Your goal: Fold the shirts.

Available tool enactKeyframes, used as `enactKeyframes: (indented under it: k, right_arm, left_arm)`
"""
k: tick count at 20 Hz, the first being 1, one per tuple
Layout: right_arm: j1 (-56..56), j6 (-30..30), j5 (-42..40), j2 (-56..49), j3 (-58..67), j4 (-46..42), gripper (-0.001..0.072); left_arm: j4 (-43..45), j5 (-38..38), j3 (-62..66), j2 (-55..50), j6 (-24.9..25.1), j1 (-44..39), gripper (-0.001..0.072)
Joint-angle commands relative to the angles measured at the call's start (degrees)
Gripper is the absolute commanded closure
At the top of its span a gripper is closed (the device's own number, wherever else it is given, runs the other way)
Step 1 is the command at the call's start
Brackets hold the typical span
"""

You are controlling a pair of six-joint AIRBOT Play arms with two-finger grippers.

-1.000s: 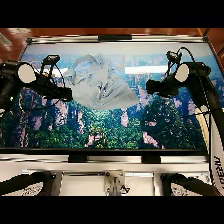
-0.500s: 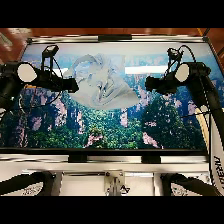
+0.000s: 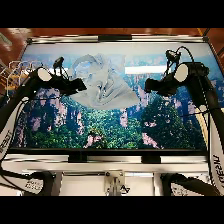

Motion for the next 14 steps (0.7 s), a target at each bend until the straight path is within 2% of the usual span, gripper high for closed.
enactKeyframes:
  k: [1, 4, 5, 6, 7, 8, 10, 12, 14]
  right_arm:
    - [0.0, -0.9, 1.5, -0.1, 0.0, 0.0, 0.0027]
    - [0.0, -0.9, 1.6, -0.1, 0.0, 0.2, 0.0027]
    - [0.0, -0.9, 1.6, -0.1, 0.0, 0.2, 0.0027]
    - [0.0, -0.9, 1.6, -0.1, 0.0, 0.2, 0.0027]
    - [0.0, -0.8, 1.6, -0.1, 0.0, 0.2, 0.0027]
    - [0.0, -0.8, 1.7, -0.1, 0.0, 0.3, 0.0027]
    - [-0.1, -0.8, 1.8, 0.0, 0.0, 1.6, 0.0027]
    - [-0.1, -1.0, 1.6, 0.7, 0.1, 2.4, 0.0027]
    - [-0.1, -1.5, 1.3, 1.8, 0.1, 2.1, 0.0027]
  left_arm:
    - [-12.9, 0.7, 0.1, -9.1, 5.6, 2.4, -0.0013]
    - [-13.2, 0.5, 1.4, -12.9, 5.6, 2.4, -0.0013]
    - [-13.7, 1.0, 1.8, -13.2, 5.6, 2.4, 0.0009]
    - [-13.9, 1.1, 2.3, -13.2, 5.6, 2.5, 0.0243]
    - [-13.9, 0.4, 3.3, -13.2, 5.7, 2.6, 0.0532]
    - [-13.9, -1.3, 4.9, -13.0, 7.2, 2.6, 0.0652]
    - [-13.8, -5.4, 8.6, -12.2, 11.3, 2.6, 0.0652]
    - [-12.5, -10.4, 11.1, -9.3, 13.2, 2.6, 0.0653]
    - [-7.0, -15.9, 11.2, -4.0, 13.7, 1.8, 0.0654]
